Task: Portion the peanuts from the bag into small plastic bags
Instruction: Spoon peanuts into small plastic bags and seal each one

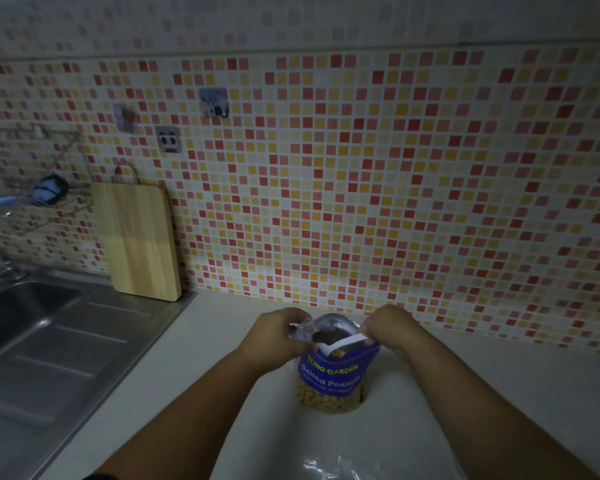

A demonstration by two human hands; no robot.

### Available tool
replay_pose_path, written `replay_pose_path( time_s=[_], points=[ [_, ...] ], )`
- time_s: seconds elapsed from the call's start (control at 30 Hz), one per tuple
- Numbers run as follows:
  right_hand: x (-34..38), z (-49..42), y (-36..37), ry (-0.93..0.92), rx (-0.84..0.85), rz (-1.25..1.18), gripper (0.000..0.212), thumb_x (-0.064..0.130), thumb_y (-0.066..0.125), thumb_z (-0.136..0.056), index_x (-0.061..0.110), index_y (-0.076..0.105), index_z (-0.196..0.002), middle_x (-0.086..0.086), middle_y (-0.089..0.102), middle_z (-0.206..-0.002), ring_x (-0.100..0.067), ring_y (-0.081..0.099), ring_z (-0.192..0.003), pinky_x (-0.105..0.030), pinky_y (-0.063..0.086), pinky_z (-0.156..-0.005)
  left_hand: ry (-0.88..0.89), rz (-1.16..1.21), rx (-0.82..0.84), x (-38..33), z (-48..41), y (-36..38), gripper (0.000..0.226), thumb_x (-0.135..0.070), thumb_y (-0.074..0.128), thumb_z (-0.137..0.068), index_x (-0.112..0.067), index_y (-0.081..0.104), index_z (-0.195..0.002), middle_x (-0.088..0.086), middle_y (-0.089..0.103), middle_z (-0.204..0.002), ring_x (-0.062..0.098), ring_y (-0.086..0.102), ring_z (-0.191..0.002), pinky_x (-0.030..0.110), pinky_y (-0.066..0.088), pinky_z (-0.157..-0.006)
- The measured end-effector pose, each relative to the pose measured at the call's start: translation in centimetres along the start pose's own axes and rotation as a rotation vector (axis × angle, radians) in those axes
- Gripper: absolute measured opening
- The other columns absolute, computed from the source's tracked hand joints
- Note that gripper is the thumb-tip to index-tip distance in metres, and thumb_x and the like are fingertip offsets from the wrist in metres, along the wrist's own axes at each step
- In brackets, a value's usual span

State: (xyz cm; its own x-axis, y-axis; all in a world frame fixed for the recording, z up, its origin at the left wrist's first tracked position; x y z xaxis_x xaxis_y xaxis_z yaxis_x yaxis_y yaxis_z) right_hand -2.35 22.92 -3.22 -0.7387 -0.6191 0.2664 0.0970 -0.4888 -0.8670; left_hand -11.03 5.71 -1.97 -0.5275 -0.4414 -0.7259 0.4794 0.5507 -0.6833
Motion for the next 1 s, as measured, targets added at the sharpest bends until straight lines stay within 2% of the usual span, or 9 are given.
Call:
replay_pose_path(
  time_s=[0.07,0.13,0.17,0.23,0.3,0.4,0.63,0.8,1.0],
  points=[
    [-0.3,-0.1,0.0,0.009,0.027,0.003,0.020,0.016,0.051,-0.087,0.012,0.065,-0.101,-0.005,0.052,-0.090,-0.016,0.051,-0.070,-0.021,0.041,-0.066,-0.010,0.005,-0.010,0.3,-0.1,-0.3,0.045,-0.022,0.079,-0.073,-0.018,0.062,-0.114,-0.002,0.066,-0.111,0.010,0.059,-0.089,0.010,0.042,-0.064],
    [-1.2,-0.1,-0.4,0.049,0.023,-0.156,0.019,0.013,0.050,-0.090,0.013,0.061,-0.106,-0.008,0.050,-0.098,-0.022,0.058,-0.091,-0.025,0.043,-0.073,-0.011,-0.006,-0.035,0.5,-0.2,-0.8,0.048,-0.023,0.080,-0.071,-0.018,0.062,-0.116,-0.001,0.066,-0.113,0.009,0.059,-0.089,0.013,0.043,-0.068],
    [-1.8,0.0,-0.3,0.078,0.039,-0.228,0.022,0.010,0.051,-0.089,0.014,0.059,-0.110,-0.009,0.049,-0.096,-0.023,0.056,-0.090,-0.025,0.045,-0.069,-0.010,-0.018,-0.045,0.5,-0.2,-1.0,0.050,-0.024,0.080,-0.071,-0.018,0.061,-0.118,-0.001,0.065,-0.115,0.009,0.058,-0.090,0.015,0.043,-0.070],
    [-2.2,0.7,-0.4,0.025,0.047,-0.340,0.029,0.003,0.053,-0.086,0.010,0.058,-0.114,-0.009,0.046,-0.087,-0.020,0.045,-0.065,-0.023,0.036,-0.051,-0.014,-0.054,-0.057,0.5,-0.2,-1.3,0.054,-0.027,0.079,-0.072,-0.017,0.059,-0.122,-0.002,0.063,-0.119,0.009,0.056,-0.094,0.019,0.043,-0.075],
    [-3.1,1.1,-1.0,0.015,-0.006,-0.493,0.012,0.001,0.056,-0.084,0.008,0.061,-0.092,-0.006,0.046,-0.074,-0.015,0.037,-0.053,-0.020,0.032,-0.046,-0.009,-0.089,-0.060,0.4,-0.3,-1.4,0.055,-0.028,0.079,-0.072,-0.018,0.059,-0.123,-0.001,0.063,-0.120,0.010,0.055,-0.096,0.021,0.044,-0.078],
    [-4.5,1.3,-1.4,0.156,-0.027,-0.407,0.020,0.002,0.053,-0.086,0.005,0.048,-0.067,-0.008,0.033,-0.062,-0.019,0.028,-0.050,-0.026,0.026,-0.047,0.001,-0.151,-0.053,0.2,-0.4,-1.4,0.055,-0.029,0.079,-0.072,-0.019,0.059,-0.122,0.000,0.062,-0.120,0.009,0.054,-0.096,0.021,0.045,-0.078],
    [-5.1,1.4,-3.7,0.256,-0.102,-0.392,0.011,0.008,0.055,-0.089,0.003,0.054,-0.079,-0.006,0.028,-0.058,-0.017,0.023,-0.048,-0.026,0.021,-0.046,-0.002,-0.237,-0.048,-1.2,-0.9,-0.6,0.056,-0.030,0.079,-0.071,-0.021,0.058,-0.122,-0.003,0.061,-0.119,0.014,0.057,-0.103,0.025,0.050,-0.081],
    [-4.1,1.9,-4.4,0.221,-0.090,-0.333,0.013,0.005,0.057,-0.086,0.003,0.060,-0.098,-0.007,0.033,-0.060,-0.017,0.028,-0.049,-0.027,0.026,-0.047,0.017,-0.285,-0.023,-2.6,-1.4,0.2,0.057,-0.034,0.078,-0.070,-0.024,0.058,-0.122,-0.004,0.062,-0.119,0.014,0.057,-0.103,0.026,0.050,-0.080],
    [-0.1,3.4,-6.7,-0.002,-0.151,-0.109,0.007,0.012,0.054,-0.087,0.007,0.060,-0.086,-0.001,0.045,-0.063,-0.011,0.040,-0.052,-0.019,0.038,-0.051,0.043,-0.308,-0.027,-3.9,-1.7,0.9,0.057,-0.035,0.075,-0.073,-0.023,0.056,-0.125,-0.001,0.062,-0.119,0.017,0.058,-0.103,0.030,0.052,-0.083]
  ],
)
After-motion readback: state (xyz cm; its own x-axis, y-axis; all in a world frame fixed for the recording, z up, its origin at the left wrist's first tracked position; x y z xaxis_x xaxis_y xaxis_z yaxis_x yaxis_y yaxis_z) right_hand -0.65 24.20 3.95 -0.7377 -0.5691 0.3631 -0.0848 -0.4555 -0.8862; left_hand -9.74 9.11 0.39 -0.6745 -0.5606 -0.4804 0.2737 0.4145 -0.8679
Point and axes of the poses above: each hand's wrist, its own z-axis away from the middle knuckle, its own y-axis out of the palm, x = y × z, the point moved 8 cm from there along -z, towards the middle knuckle
